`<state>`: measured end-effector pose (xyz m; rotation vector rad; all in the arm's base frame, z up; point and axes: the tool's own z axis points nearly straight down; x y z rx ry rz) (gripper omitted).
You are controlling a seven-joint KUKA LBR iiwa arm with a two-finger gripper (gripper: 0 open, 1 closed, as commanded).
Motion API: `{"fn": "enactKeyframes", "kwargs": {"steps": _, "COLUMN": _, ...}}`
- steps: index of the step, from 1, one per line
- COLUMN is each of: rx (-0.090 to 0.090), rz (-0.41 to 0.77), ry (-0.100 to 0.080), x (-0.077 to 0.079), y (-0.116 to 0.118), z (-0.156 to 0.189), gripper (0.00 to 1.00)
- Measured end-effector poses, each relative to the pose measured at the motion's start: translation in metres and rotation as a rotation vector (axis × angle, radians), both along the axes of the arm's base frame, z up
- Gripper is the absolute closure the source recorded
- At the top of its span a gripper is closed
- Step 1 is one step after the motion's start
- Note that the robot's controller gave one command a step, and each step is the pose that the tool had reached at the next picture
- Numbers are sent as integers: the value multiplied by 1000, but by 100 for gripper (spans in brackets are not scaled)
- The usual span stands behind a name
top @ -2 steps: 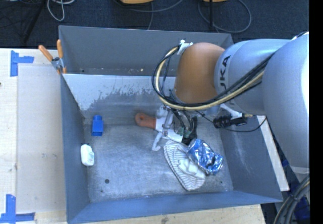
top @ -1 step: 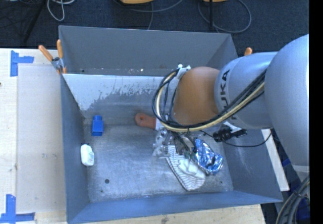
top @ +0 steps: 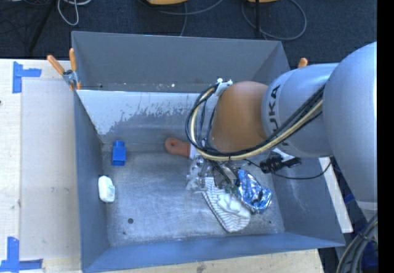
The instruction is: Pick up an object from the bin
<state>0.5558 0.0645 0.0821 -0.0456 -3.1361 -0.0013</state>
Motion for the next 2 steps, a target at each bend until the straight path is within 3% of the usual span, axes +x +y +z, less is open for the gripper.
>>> {"fn": "enactKeyframes", "kwargs": {"steps": 1, "rx": 1, "rz": 362, "ry": -23, "x": -18, "y": -4, "z": -4, "gripper": 0}}
{"fn": "enactKeyframes", "kwargs": {"steps": 2, "rx": 1, "rz": 361, "ry": -22, "x": -18, "y": -4, "z": -4, "gripper": 0}}
